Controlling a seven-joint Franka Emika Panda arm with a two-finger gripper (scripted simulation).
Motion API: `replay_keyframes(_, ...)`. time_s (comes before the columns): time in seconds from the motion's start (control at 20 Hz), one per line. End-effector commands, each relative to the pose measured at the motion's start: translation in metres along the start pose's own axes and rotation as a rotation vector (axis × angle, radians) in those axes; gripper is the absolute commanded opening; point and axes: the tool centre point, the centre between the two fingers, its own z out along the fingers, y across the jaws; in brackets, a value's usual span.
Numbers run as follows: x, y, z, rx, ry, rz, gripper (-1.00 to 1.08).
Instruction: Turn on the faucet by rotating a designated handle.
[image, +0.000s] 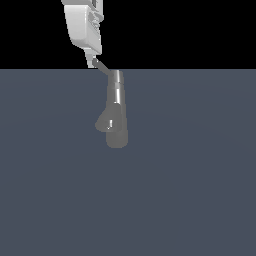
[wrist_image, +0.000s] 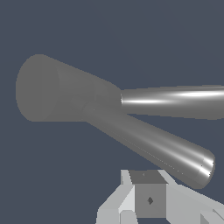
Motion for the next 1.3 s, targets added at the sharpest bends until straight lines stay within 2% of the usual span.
replay_keyframes(0.0,0.01,0.008,0.0,-0.01,0.003,0.006,-1.0)
replay_keyframes(0.25,0.021,0.021,-0.004,-0.012,0.003,0.004,-1.0)
replay_keyframes(0.35,0.014,0.018,-0.003,-0.01,0.001,-0.003,-1.0)
replay_keyframes(1.05,0.109,0.021,-0.004,-0.012,0.002,0.003,-1.0)
replay_keyframes(1.1,0.109,0.021,-0.004,-0.012,0.002,0.003,-1.0)
replay_keyframes(1.15,0.078,0.021,-0.005,-0.009,-0.003,-0.036,-1.0)
replay_keyframes(1.25,0.087,0.015,-0.003,-0.009,-0.002,-0.032,-1.0)
